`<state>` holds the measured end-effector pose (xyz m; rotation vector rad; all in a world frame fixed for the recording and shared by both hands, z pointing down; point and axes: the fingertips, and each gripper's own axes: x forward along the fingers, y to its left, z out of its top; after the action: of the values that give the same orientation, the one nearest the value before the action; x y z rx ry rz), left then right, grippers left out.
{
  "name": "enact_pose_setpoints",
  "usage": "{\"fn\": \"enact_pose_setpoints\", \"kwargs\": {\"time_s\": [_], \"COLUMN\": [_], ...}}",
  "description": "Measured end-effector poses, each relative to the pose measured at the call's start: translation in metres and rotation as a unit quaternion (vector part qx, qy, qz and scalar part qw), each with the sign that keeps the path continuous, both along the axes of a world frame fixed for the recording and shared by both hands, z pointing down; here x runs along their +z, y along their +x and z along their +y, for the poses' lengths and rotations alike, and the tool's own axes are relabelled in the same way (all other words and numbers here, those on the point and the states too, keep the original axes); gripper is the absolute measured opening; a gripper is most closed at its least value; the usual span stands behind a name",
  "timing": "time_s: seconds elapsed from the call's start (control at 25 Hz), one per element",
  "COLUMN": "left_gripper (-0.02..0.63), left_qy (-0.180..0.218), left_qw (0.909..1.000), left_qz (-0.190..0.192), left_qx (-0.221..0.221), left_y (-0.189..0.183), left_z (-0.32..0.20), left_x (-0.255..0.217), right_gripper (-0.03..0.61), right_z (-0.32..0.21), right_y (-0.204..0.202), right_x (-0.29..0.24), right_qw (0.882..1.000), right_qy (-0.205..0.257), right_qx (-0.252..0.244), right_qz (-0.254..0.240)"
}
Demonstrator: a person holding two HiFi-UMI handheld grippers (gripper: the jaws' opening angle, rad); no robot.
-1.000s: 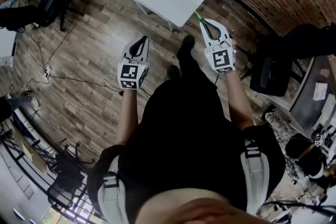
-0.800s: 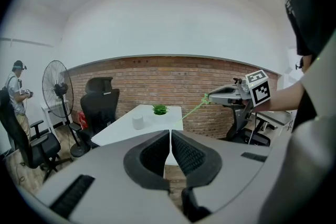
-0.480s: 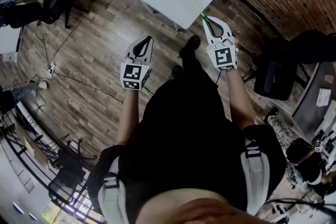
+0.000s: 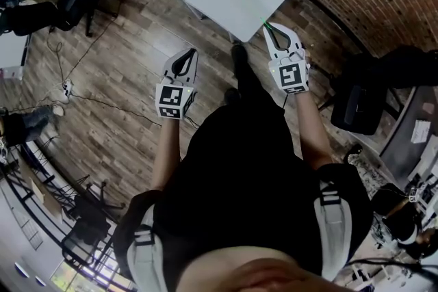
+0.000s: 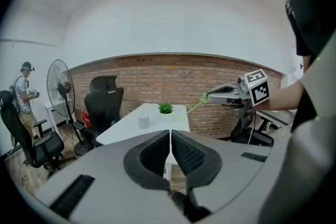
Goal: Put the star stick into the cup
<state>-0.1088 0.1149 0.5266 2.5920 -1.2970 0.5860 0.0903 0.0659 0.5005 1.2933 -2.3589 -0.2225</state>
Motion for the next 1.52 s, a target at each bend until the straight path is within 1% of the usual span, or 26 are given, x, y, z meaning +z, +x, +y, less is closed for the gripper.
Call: {"fn": "enact_pose_setpoints", "kwargs": {"time_s": [0.2, 0.52, 0.72, 0.96, 1.24, 1.4, 1.52], "left_gripper": [0.028, 0.028, 0.028, 0.028, 0.028, 0.028, 0.028], "left_qy": [0.009, 0.018, 0.015, 0.010, 0.001, -0.001, 0.000], "left_qw": [1.0000, 0.9998, 0.9998, 0.9999, 0.9998, 0.9997, 0.9996], "left_qz": [-0.001, -0.010, -0.012, -0.009, -0.011, -0.010, -0.010], "left_qx": [0.004, 0.001, 0.000, -0.006, -0.019, -0.024, -0.027], "left_y": [0.004, 0.003, 0.003, 0.005, 0.001, 0.005, 0.009], "left_z": [-0.025, -0.077, -0.106, -0.140, -0.171, -0.191, -0.209], "left_x": [-0.007, -0.018, -0.018, -0.018, -0.016, -0.016, -0.018], "right_gripper": [0.008, 0.009, 0.009, 0.009, 0.009, 0.009, 0.008], "right_z": [-0.021, -0.083, -0.116, -0.148, -0.184, -0.204, -0.218], "right_y": [0.009, 0.008, 0.003, 0.002, -0.003, -0.002, -0.007], "right_x": [0.010, -0.004, -0.008, -0.005, -0.002, -0.003, -0.004], "right_qw": [1.000, 1.000, 1.000, 1.000, 1.000, 0.999, 0.999], "right_qy": [-0.013, 0.005, 0.008, -0.003, -0.002, -0.008, -0.004], "right_qx": [0.000, 0.000, -0.001, -0.005, -0.029, -0.032, -0.048], "right_qz": [0.013, -0.002, -0.011, -0.012, -0.012, -0.009, -0.015]}}
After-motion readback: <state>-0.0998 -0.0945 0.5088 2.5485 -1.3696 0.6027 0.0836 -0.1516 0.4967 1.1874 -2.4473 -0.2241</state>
